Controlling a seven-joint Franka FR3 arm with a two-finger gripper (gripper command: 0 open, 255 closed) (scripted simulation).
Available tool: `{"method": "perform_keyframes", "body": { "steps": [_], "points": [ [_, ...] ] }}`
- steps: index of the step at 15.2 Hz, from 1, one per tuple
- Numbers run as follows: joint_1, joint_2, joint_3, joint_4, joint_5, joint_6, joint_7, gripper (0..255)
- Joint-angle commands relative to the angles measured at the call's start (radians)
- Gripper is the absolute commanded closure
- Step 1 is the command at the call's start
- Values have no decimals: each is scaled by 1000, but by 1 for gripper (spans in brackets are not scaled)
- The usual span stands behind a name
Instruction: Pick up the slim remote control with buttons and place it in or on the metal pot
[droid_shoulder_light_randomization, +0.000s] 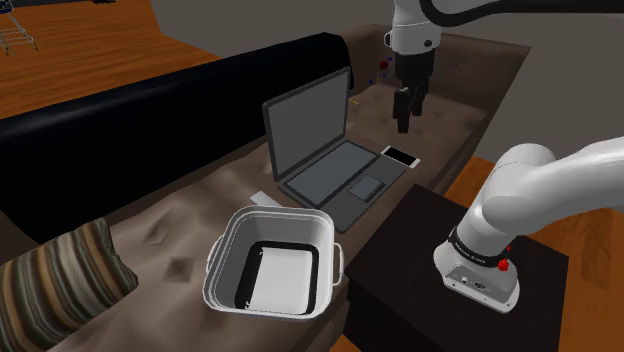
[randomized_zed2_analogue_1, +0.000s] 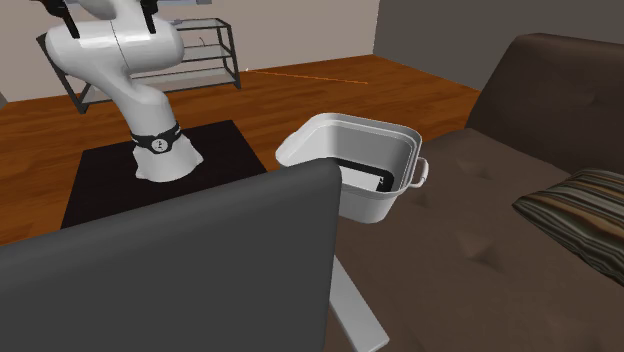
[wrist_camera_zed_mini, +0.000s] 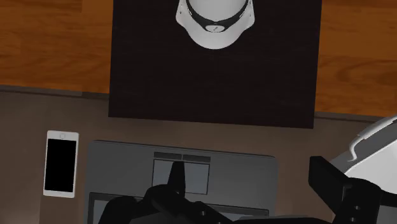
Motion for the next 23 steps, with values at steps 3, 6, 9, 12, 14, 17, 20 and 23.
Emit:
{"method": "perform_keyframes", "body": {
  "steps": [3, 6, 9, 12, 14, 17, 20, 23],
  "points": [
    [4, 39, 21, -24, 18, 70, 26, 0],
    [10, 108, 53, -51, 43, 176, 63, 0],
    [16, 191, 85, -63, 62, 282, 99, 0],
    [19, 284, 117, -63, 75, 387, 135, 0],
    [19, 352, 137, -55, 79, 454, 160, 0],
    [19, 460, 166, -31, 78, 549, 200, 0],
    [18, 574, 192, 5, 65, 637, 243, 0],
    [18, 692, 213, 54, 39, 715, 291, 0]
  ]
}}
